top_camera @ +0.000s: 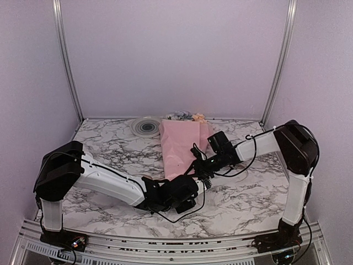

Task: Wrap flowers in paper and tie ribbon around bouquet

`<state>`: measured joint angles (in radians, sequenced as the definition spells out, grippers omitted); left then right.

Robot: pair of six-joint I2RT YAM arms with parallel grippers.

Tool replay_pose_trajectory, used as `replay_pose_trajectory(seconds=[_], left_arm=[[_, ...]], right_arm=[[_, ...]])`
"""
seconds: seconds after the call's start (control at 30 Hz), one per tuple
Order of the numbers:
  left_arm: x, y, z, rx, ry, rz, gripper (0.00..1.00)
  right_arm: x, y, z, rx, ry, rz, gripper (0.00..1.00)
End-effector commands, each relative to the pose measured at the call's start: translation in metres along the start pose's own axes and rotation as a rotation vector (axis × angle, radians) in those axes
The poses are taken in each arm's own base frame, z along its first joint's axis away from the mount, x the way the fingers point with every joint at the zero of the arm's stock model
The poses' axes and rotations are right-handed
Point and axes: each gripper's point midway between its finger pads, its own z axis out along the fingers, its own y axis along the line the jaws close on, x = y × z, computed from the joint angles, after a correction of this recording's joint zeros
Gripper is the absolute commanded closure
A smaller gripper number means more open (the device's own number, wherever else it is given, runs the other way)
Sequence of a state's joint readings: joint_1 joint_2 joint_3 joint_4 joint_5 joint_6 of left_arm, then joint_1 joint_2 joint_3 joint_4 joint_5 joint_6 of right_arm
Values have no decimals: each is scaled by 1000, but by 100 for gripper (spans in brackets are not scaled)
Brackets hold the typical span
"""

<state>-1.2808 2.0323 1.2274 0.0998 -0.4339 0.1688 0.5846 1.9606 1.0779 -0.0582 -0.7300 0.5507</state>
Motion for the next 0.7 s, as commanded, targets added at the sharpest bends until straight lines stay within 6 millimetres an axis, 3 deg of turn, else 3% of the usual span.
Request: replay_pose_trajectory(seconds=[0.0, 0.1, 0.23, 0.4, 0.5, 0.57, 0.67], left_arm=[[0, 3, 3, 9, 11, -3, 100], [-2, 2, 1, 25, 6, -14, 99], [-9, -1, -8, 93, -20, -50, 64], [-17, -4, -27, 200, -53, -89, 37], [-23, -1, -40, 265, -74, -127, 33], [-27, 11, -49, 302, -92, -206, 33], [-23, 48, -53, 292, -80, -388, 44]], right_arm=[[-3, 8, 6, -54, 0, -4, 84], [-2, 3, 7, -42, 0, 15, 100], [-2, -8, 7, -23, 0, 54, 100], [-3, -10, 6, -13, -8, 60, 100], [-4, -11, 5, -2, -11, 58, 100], [-5, -12, 5, 7, -12, 55, 100], [-5, -12, 4, 15, -15, 51, 100]])
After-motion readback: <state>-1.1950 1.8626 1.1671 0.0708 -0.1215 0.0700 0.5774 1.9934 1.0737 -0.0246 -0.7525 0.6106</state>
